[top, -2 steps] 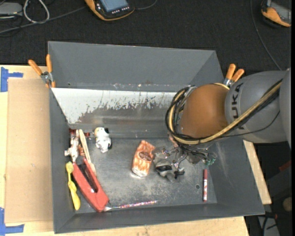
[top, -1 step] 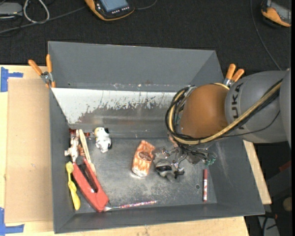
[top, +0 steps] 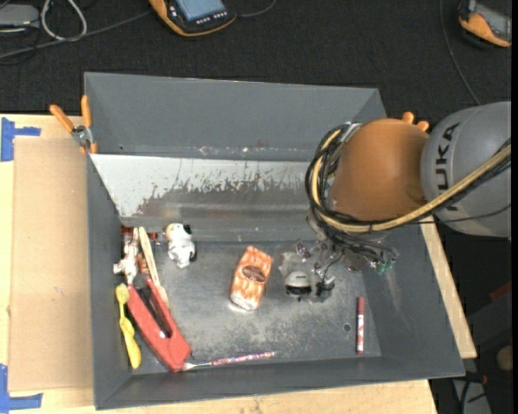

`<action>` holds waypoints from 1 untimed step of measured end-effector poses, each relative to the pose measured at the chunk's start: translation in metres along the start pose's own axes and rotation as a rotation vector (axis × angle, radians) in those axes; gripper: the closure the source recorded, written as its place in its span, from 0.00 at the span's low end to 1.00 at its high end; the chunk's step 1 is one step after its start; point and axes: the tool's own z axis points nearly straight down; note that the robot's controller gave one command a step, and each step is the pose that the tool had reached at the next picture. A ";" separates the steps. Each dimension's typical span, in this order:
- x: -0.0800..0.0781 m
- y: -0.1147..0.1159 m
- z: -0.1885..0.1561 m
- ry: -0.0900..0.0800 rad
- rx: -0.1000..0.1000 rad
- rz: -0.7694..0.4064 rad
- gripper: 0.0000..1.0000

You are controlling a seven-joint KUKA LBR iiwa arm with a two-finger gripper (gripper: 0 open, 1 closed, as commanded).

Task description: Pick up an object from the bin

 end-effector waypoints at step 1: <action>0.000 -0.006 -0.082 0.005 -0.002 -0.027 1.00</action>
Offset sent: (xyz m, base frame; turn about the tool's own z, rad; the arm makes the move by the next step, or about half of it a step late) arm -0.0245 -0.0017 0.1523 0.0607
